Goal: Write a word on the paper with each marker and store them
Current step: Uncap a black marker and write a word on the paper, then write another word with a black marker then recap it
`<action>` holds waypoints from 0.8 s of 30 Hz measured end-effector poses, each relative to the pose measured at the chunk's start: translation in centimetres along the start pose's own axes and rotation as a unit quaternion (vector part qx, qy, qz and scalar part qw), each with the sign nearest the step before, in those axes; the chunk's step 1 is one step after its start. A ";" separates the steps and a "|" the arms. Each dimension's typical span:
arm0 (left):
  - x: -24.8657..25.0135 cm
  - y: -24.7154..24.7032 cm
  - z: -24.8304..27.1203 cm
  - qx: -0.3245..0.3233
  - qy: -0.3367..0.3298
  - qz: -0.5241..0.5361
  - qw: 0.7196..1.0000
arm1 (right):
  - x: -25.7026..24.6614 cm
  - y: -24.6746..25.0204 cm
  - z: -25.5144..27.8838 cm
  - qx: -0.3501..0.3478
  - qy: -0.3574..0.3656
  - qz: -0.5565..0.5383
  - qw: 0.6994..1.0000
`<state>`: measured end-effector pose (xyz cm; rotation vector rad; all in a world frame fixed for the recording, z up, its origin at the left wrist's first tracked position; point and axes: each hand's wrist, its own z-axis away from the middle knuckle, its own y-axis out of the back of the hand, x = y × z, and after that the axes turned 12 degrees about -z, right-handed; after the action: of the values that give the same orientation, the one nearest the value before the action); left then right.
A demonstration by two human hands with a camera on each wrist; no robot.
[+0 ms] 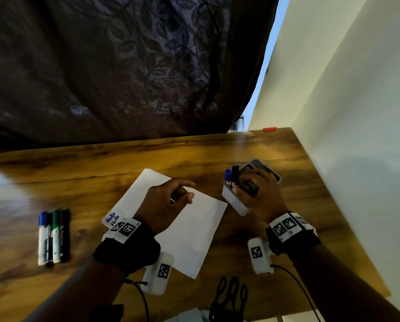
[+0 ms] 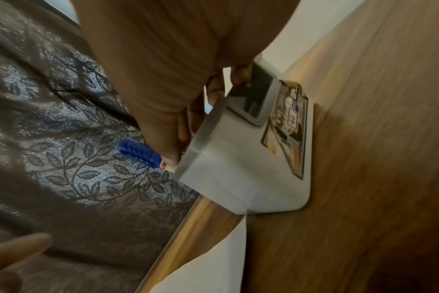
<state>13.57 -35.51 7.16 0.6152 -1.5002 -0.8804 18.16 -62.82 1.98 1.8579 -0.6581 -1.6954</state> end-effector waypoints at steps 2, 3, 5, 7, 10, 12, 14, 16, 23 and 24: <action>-0.7 0.4 0.3 0.000 0.005 0.001 1.000 | -0.3 0.0 0.2 -0.003 -0.005 -0.010 1.000; -1.1 0.6 0.5 0.001 0.008 0.003 1.000 | -0.6 0.1 0.3 0.000 -0.005 -0.013 1.000; -1.9 1.2 1.0 0.002 0.015 0.007 1.000 | -1.7 0.4 0.4 0.024 0.005 -0.020 0.999; -2.7 2.0 1.6 -0.001 0.023 0.005 1.000 | -3.3 1.0 0.8 0.070 0.029 -0.038 0.996; -4.9 4.0 3.0 0.003 0.038 0.006 0.999 | -6.6 0.8 1.2 0.148 0.124 -0.043 0.980; -7.9 5.8 4.7 0.020 0.068 0.015 0.997 | -10.3 -1.3 1.2 0.147 0.198 -0.043 0.968; -10.6 7.0 6.3 0.038 0.090 0.025 0.995 | -13.3 -3.8 1.1 0.106 0.230 -0.055 0.966; -12.3 7.7 7.3 0.059 0.113 0.028 0.991 | -15.2 -6.1 1.3 0.037 0.218 -0.072 0.972; -21.8 11.8 14.6 0.126 0.205 0.021 0.970 | -22.5 -20.4 2.2 -0.282 0.199 -0.068 0.936; -23.1 12.0 15.5 0.128 0.218 0.014 0.967 | -23.4 -22.3 2.4 -0.316 0.180 -0.066 0.929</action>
<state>2.69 -7.41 3.84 0.9097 -1.2213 -0.4870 13.66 -30.82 3.97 1.6776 0.1600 -1.3602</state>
